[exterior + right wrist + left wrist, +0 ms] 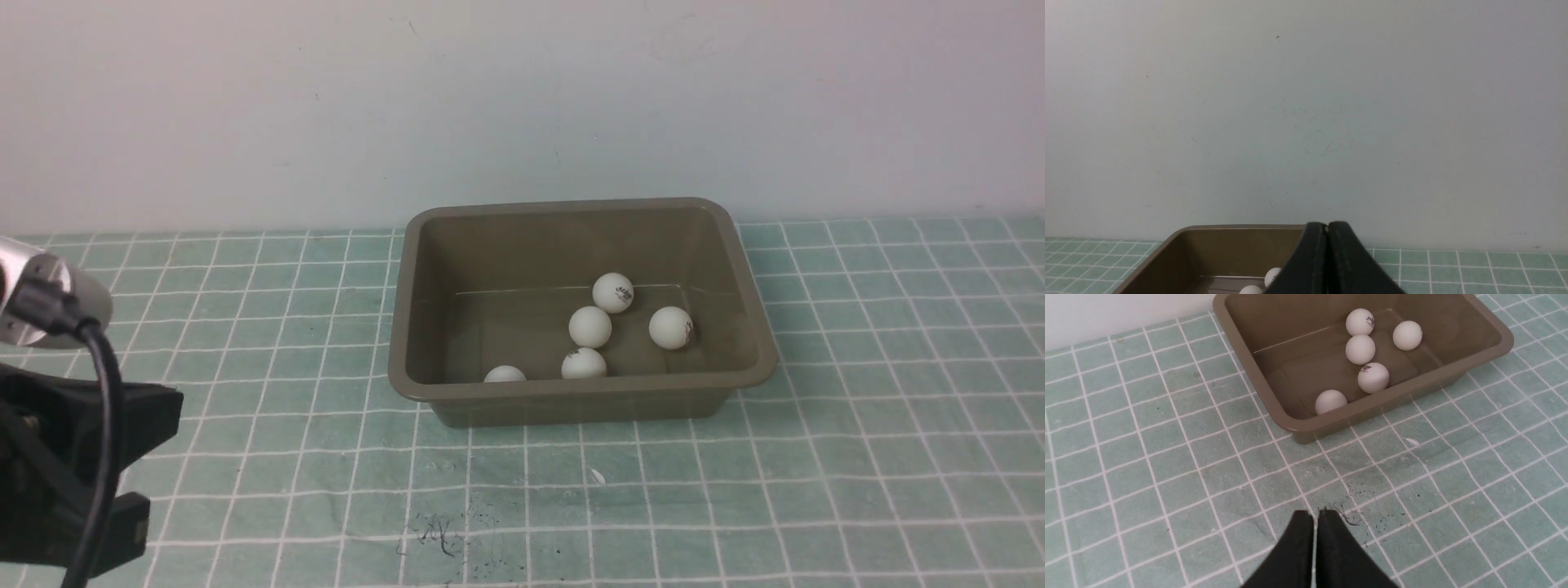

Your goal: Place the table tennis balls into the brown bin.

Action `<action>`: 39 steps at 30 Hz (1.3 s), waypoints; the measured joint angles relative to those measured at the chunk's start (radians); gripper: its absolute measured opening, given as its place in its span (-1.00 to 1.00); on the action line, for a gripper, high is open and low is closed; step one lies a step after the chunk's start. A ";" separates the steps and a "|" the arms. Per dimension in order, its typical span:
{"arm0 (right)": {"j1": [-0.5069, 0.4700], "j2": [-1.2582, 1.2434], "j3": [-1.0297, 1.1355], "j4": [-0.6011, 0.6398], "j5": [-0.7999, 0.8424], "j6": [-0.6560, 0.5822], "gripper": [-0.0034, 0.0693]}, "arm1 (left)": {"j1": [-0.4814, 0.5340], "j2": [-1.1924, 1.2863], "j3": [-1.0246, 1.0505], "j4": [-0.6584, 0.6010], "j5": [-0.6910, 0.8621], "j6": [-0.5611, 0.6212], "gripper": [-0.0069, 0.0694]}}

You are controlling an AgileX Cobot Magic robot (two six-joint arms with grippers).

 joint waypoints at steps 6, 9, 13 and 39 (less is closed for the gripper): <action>0.000 0.000 0.000 0.000 0.000 0.000 -0.95 | 0.000 -0.077 0.000 0.070 0.008 -0.011 -0.83; 0.000 0.000 0.000 0.000 0.000 0.000 -0.95 | 0.000 -0.121 0.010 0.138 0.001 -0.042 -0.83; 0.000 0.000 0.000 0.000 0.000 0.000 -0.95 | 0.000 -0.214 0.096 0.252 -0.042 -0.114 -0.83; 0.000 0.000 0.000 0.000 0.082 0.018 -0.95 | 0.308 -0.687 0.806 0.209 -0.430 -0.106 -0.83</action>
